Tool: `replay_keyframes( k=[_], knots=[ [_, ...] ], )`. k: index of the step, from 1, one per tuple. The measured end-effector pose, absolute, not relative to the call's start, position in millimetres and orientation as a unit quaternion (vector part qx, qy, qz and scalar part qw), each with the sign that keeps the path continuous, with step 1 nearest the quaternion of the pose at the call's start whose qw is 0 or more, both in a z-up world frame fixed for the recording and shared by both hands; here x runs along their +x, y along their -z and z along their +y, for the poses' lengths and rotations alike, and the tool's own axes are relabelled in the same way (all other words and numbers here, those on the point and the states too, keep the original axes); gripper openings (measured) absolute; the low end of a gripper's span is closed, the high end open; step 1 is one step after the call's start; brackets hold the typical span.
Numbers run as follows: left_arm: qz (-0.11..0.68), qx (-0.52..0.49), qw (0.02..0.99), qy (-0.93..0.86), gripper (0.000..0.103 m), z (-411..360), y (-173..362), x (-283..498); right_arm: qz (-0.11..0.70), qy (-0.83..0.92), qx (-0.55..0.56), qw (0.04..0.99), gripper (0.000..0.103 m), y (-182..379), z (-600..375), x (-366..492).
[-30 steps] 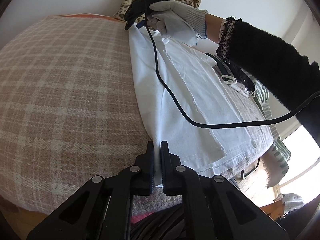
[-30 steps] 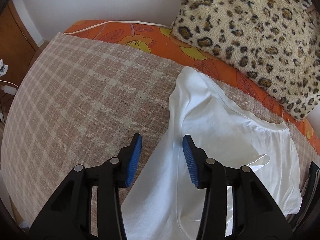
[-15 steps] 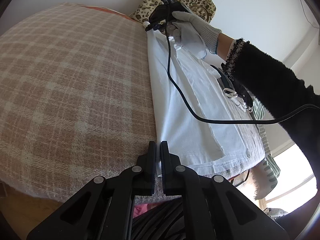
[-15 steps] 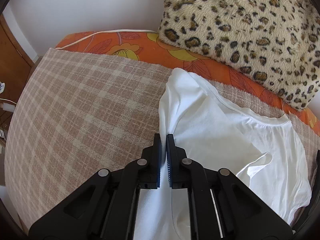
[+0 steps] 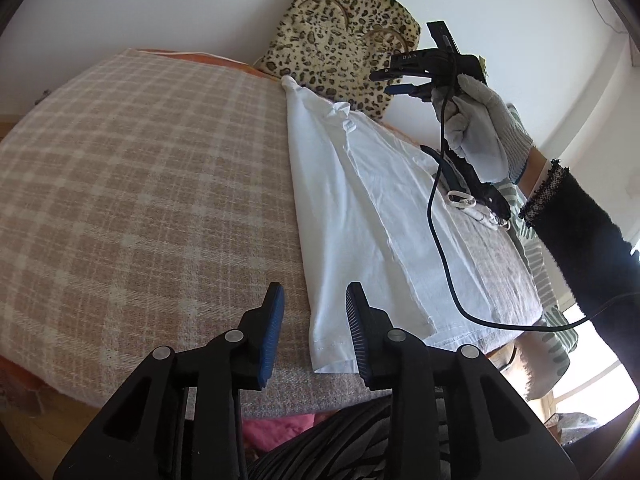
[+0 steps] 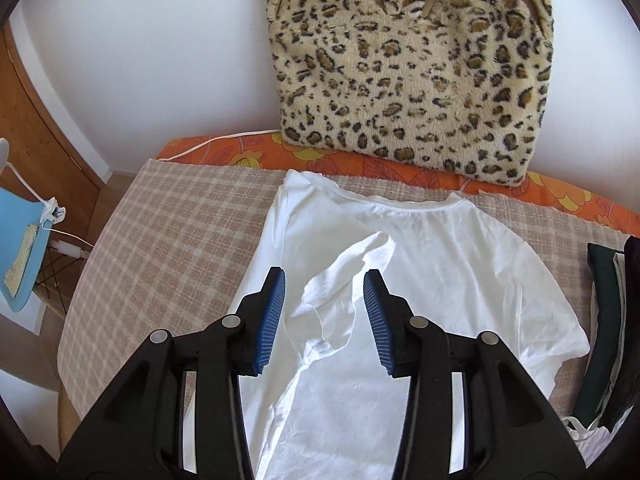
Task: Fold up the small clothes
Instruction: 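Release the shirt and move both grippers to the unfolded side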
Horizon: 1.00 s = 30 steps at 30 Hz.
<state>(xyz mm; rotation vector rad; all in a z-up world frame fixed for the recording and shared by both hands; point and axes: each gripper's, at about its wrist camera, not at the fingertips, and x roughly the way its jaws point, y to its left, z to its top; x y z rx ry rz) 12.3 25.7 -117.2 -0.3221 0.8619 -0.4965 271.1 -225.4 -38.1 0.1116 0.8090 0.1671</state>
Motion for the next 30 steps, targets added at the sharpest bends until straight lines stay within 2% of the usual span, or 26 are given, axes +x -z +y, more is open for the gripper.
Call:
replay_keyframes(
  k=[6,11,23,27,30],
  knots=[
    [0.387,-0.143,0.871,0.266,0.041,7.3,89.3,22.9,0.378,-0.055,0.083,0.920,0.044,25.0,-280.5,218.3],
    [0.372,-0.120,0.866,0.313,0.041,-24.5,63.8,28.9,0.372,-0.023,0.102,0.922,0.050,25.7,-319.3,178.4],
    [0.365,-0.075,0.845,0.383,0.041,-104.9,19.4,28.0,0.376,0.002,0.141,0.916,0.050,36.3,-392.9,131.8],
    [0.367,-0.050,0.840,0.397,0.041,-133.1,14.2,26.1,0.373,-0.006,0.146,0.916,0.058,34.6,-413.9,128.7],
    [0.384,-0.039,0.828,0.405,0.041,-155.8,22.7,27.2,0.376,-0.008,0.150,0.914,0.058,38.1,-428.5,130.9]
  ],
)
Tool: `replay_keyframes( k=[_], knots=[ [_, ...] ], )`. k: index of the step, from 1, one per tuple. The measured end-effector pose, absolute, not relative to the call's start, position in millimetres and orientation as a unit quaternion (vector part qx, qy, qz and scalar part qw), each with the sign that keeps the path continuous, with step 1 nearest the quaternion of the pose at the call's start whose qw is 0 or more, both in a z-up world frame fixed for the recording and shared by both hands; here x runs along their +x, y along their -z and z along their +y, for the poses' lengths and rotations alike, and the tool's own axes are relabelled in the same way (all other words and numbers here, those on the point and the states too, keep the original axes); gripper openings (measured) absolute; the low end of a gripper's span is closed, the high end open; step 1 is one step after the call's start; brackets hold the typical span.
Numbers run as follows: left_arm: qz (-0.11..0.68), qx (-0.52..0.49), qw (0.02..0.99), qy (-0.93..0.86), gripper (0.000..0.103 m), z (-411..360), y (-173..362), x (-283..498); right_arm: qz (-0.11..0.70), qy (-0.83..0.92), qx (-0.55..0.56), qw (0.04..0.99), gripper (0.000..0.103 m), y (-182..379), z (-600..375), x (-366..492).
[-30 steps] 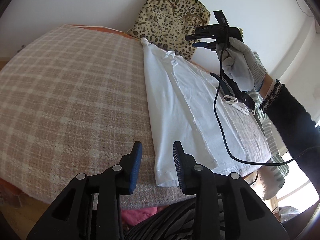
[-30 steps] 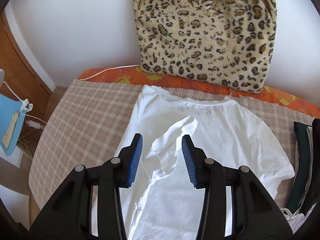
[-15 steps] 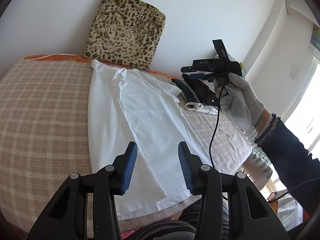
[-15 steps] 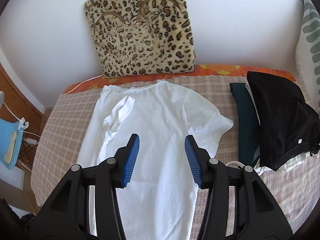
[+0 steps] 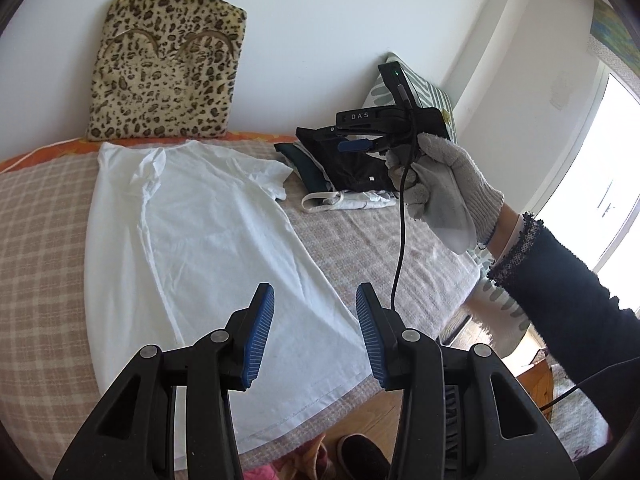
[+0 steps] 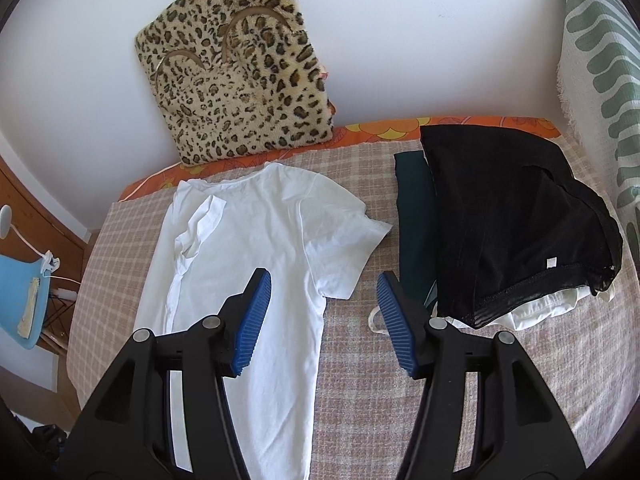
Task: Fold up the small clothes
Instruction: 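Release the shirt and move both grippers to the unfolded side, then grasp the other sleeve with the right gripper and fold it over while the left gripper pins the hem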
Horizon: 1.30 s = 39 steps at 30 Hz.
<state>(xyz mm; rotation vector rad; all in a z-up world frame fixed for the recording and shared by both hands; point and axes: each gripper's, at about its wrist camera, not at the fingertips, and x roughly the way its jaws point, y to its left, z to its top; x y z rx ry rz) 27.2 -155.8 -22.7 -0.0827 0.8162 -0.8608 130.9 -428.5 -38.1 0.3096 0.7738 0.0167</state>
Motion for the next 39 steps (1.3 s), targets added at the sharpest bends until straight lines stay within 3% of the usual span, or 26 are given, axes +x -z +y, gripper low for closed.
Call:
replay_keyframes(
  k=[12,24,32,39],
  knots=[
    [0.449,0.046,0.765,0.460,0.041,-237.6,90.2,-12.8,0.393,-0.038,0.170,0.903,0.058,62.2,-458.5,169.2],
    [0.426,0.162,0.758,0.466,0.041,-290.5,125.2,-35.4,0.418,-0.067,0.167,0.891,0.062,72.6,-469.0,215.4],
    [0.424,0.132,0.766,0.465,0.041,-289.4,134.6,-28.2,0.434,-0.080,0.154,0.884,0.063,90.9,-463.1,251.1],
    [0.424,0.116,0.772,0.459,0.010,-280.8,135.1,-16.4,0.445,-0.081,0.170,0.875,0.063,116.1,-462.1,287.3]
  ],
)
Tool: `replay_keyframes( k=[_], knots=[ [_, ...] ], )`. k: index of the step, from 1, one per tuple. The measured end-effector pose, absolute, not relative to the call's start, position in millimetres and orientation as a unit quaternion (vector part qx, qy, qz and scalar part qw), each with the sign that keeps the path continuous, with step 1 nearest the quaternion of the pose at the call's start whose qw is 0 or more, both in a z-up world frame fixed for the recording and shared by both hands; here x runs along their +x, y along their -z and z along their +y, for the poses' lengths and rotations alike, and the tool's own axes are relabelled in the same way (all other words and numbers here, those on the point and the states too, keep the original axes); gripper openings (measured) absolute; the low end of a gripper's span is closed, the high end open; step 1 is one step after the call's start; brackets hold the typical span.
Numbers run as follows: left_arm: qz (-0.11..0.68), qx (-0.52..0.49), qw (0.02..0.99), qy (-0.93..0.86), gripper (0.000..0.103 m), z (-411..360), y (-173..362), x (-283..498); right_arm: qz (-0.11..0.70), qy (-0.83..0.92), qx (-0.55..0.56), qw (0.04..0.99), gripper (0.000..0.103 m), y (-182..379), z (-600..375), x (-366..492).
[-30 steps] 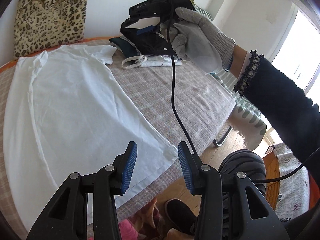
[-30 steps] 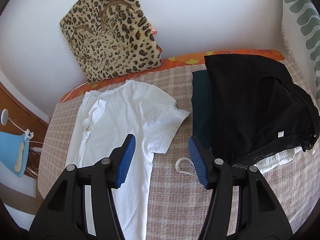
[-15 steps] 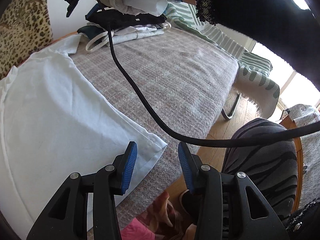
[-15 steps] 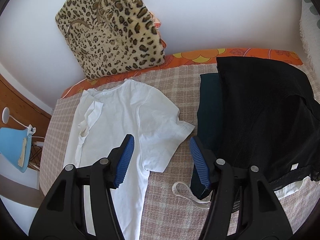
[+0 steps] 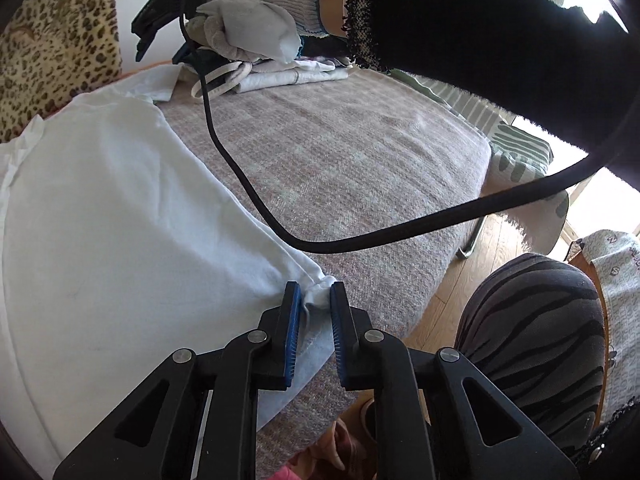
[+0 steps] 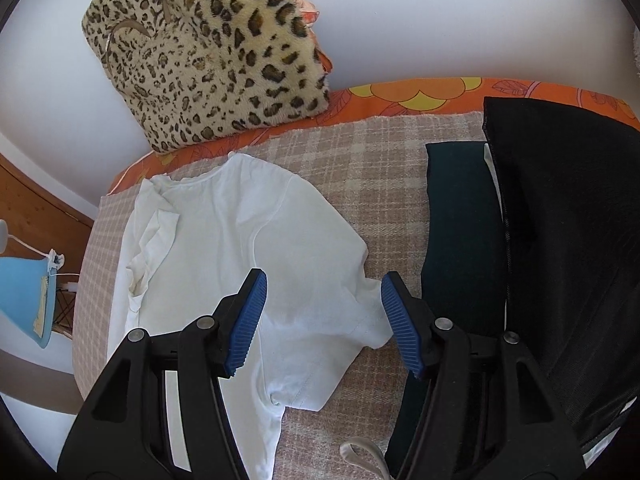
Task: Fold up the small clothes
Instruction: 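Grasp the other sleeve with the right gripper and fold it over while the left gripper pins the hem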
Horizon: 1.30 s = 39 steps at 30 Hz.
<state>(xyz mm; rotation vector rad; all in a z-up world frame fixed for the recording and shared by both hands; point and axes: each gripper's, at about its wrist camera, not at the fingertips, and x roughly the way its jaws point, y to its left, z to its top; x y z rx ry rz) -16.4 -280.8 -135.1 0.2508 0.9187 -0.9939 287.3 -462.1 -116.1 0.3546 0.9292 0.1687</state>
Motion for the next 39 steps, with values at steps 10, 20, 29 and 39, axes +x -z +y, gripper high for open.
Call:
replay_keyframes(
  k=[10,20,29,39],
  knots=[
    [0.432,0.078,0.768,0.467,0.008,-273.9,129.8,-13.7,0.481,-0.062,0.168,0.858,0.063,141.4,-468.8,319.3],
    [0.423,0.033,0.778,0.463,0.007,-260.7,120.8,-7.8,0.494,-0.059,0.124,0.859,0.036,142.4,-460.9,306.6],
    [0.415,0.016,0.786,0.457,0.007,-238.2,112.9,-11.3,0.462,-0.063,0.153,0.872,0.006,105.9,-450.3,304.2],
    [0.408,0.012,0.798,0.444,0.007,-206.1,103.5,-12.5,0.443,-0.068,0.129,0.885,0.006,63.6,-401.0,309.4]
  ],
)
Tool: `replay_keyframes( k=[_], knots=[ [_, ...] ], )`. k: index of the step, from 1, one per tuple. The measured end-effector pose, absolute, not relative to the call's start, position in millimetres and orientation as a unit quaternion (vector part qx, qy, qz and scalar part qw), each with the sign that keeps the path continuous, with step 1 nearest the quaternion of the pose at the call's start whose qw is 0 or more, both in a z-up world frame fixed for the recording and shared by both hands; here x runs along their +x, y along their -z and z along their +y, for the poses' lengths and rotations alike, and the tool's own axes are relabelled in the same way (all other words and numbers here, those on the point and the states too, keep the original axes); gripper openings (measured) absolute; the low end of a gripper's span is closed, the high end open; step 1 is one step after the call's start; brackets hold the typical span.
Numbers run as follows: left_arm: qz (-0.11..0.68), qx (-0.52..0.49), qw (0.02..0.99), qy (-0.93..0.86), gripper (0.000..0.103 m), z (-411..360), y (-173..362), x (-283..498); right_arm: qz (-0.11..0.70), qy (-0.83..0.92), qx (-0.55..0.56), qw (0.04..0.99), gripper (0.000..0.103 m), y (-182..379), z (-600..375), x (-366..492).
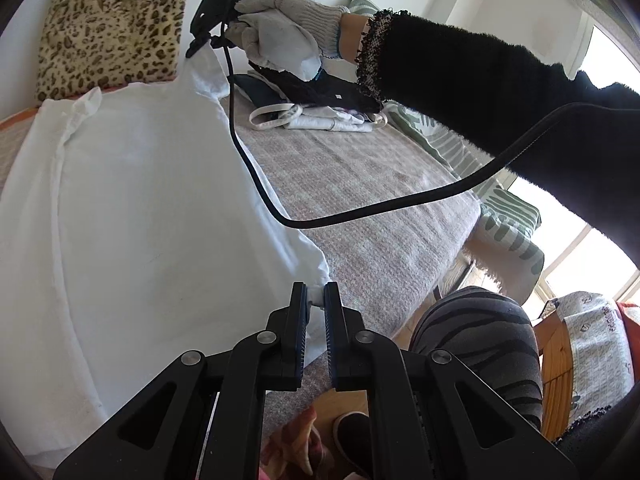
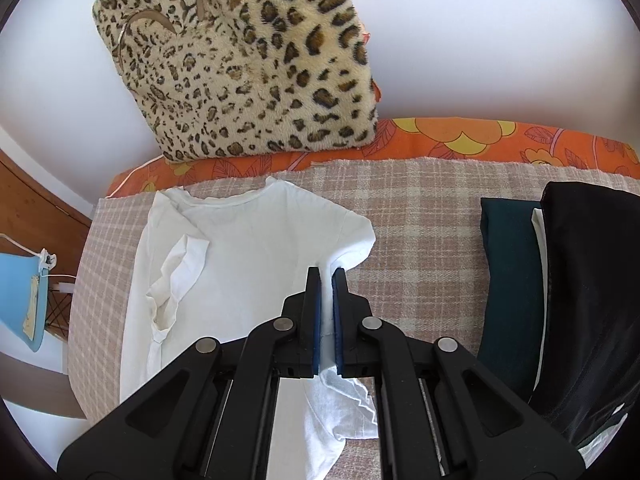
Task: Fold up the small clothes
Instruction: 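Grasp the other sleeve with the right gripper and fold it over while the left gripper pins the hem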
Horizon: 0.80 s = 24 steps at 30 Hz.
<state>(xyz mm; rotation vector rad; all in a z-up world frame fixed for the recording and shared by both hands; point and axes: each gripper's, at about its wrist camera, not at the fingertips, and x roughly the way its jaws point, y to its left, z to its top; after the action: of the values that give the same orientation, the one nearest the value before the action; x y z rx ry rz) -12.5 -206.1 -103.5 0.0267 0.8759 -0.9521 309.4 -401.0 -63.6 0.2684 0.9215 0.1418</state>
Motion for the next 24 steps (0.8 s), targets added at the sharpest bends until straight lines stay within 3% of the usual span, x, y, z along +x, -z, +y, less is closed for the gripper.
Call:
replay_keyframes(
  k=[24],
  knots=[
    [0.424,-0.048,0.822,0.378,0.007,-128.2,114.4,-10.2,0.482,-0.080,0.047,0.871,0.006,78.4,-242.2,373.9]
  ],
)
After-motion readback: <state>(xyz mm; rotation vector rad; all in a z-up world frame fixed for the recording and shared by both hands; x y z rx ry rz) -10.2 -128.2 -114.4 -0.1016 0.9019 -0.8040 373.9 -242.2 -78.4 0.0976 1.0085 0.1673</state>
